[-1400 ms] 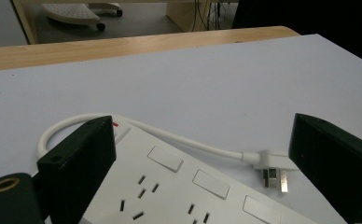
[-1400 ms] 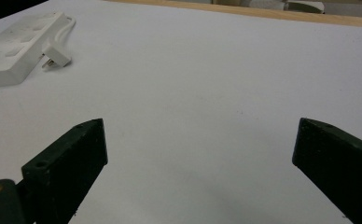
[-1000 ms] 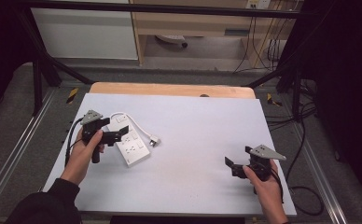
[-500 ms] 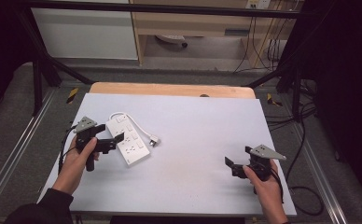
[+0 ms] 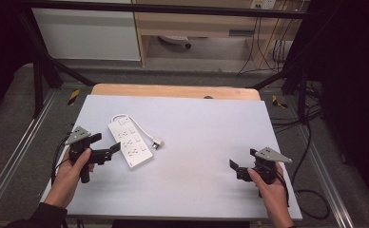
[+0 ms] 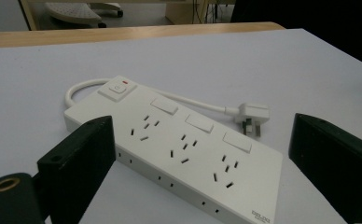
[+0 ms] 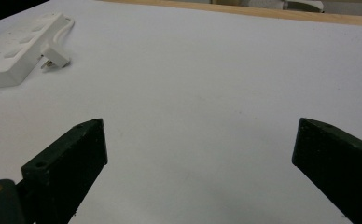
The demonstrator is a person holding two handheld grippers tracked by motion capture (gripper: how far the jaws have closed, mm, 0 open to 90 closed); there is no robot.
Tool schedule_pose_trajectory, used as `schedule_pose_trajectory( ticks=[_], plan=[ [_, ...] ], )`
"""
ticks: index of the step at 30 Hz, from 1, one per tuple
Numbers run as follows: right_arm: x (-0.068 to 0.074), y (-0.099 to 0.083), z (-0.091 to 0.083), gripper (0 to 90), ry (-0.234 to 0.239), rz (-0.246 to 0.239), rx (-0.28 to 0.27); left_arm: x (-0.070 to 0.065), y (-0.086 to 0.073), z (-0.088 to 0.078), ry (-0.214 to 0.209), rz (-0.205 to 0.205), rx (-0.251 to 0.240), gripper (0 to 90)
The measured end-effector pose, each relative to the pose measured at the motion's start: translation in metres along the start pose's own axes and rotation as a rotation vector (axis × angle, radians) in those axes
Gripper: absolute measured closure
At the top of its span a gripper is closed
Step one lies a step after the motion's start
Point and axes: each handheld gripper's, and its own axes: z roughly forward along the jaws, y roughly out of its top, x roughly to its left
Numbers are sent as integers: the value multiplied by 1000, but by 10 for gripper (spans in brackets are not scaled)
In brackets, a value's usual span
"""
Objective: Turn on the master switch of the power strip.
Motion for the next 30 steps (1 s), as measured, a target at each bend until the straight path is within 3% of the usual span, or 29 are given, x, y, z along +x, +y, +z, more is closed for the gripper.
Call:
schedule_pose_trajectory(
  ticks=[15, 30],
  plan=[
    [-1, 0, 0, 36, -3, 2, 0, -2, -19, -24, -6, 4, -20, 74],
    [-2, 0, 0, 36, -8, 5, 1, -15, -41, -26, -40, 28, -1, 76]
  ],
)
